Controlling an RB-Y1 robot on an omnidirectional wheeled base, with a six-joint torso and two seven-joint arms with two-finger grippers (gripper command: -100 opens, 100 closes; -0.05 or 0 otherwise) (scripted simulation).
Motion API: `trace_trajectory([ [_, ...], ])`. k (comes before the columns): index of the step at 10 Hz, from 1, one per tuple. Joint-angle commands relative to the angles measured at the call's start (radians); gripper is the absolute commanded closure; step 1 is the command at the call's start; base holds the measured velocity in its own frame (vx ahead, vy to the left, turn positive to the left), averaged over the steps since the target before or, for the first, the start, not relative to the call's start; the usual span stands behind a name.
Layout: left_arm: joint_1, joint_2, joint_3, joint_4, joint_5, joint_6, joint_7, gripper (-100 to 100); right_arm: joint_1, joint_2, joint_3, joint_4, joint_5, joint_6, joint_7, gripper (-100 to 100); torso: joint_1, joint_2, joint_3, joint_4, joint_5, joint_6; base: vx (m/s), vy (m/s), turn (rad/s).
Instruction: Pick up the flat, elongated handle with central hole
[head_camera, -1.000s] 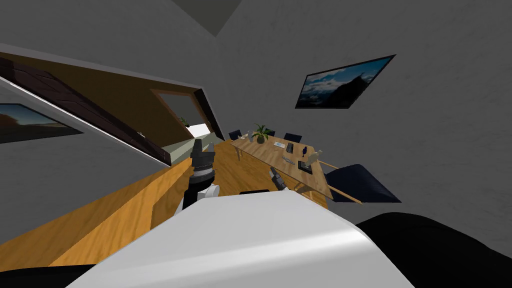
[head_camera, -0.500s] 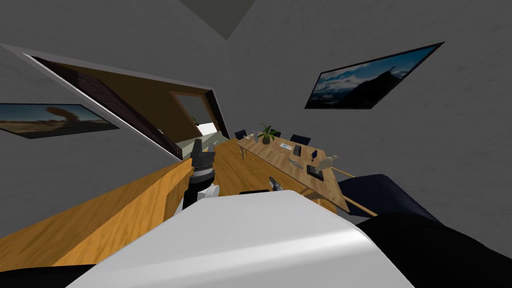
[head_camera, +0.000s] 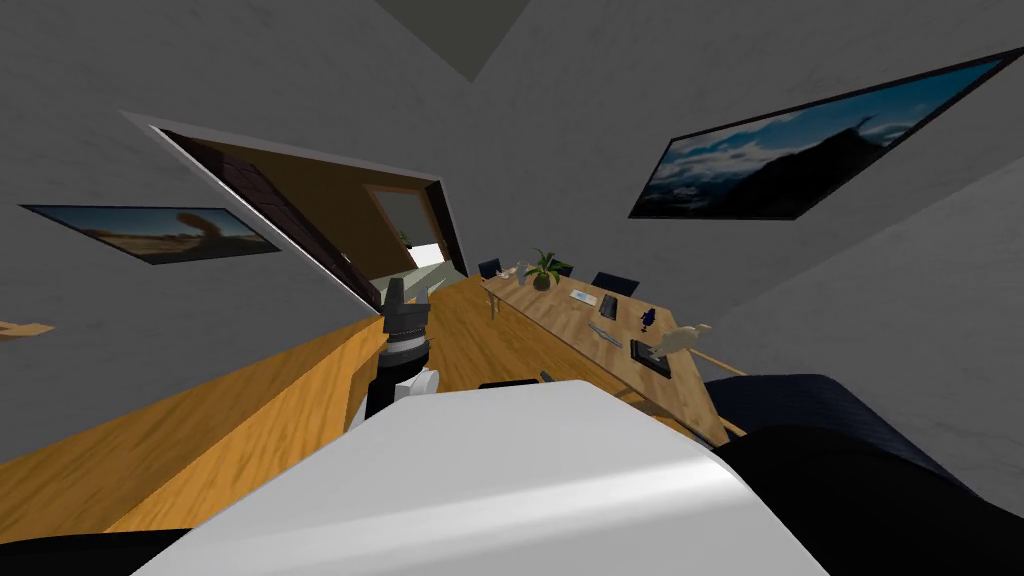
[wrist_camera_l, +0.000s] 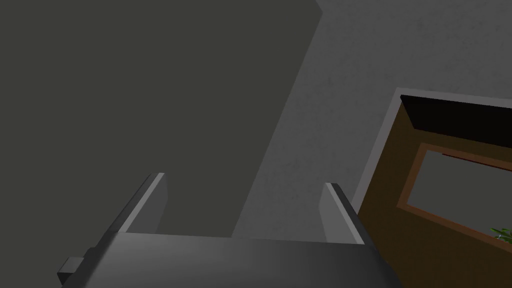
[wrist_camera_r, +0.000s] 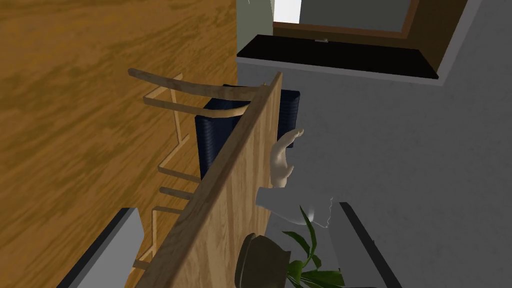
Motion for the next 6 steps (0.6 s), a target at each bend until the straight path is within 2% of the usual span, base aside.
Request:
trace_trajectory([
  [1,0.000,0.000,0.000,0.000,0.000,0.000,0.000,0,0.007,-0.015,0.021,0.043,0.006,-0.003,0.004,-100,0.000,0.000,0.000,0.000,0.000,0.000,0.040,0.036,0.169],
  [2,0.000,0.000,0.000,0.000,0.000,0.000,0.000,0,0.009,-0.062,0.057,0.070,0.013,-0.007,0.001,-100,0.000,0.000,0.000,0.000,0.000,0.001,0.049,0.050,0.247],
  [3,0.000,0.000,0.000,0.000,0.000,0.000,0.000,0,0.009,-0.062,0.057,0.102,0.013,-0.007,0.001,-100,0.001,-0.001,0.000,0.000,0.000,0.000,0.042,0.039,0.111],
  [4,0.000,0.000,0.000,0.000,0.000,0.000,0.000,0,0.010,-0.102,0.093,0.141,0.022,-0.011,-0.001,-100,0.000,0.000,0.000,0.000,0.000,0.001,0.056,0.040,0.225],
  [6,0.000,0.000,0.000,0.000,0.000,0.000,0.000,0,0.010,-0.109,0.093,0.163,0.022,-0.011,-0.001,-100,0.000,0.000,0.000,0.000,0.000,0.001,0.032,0.024,0.058],
])
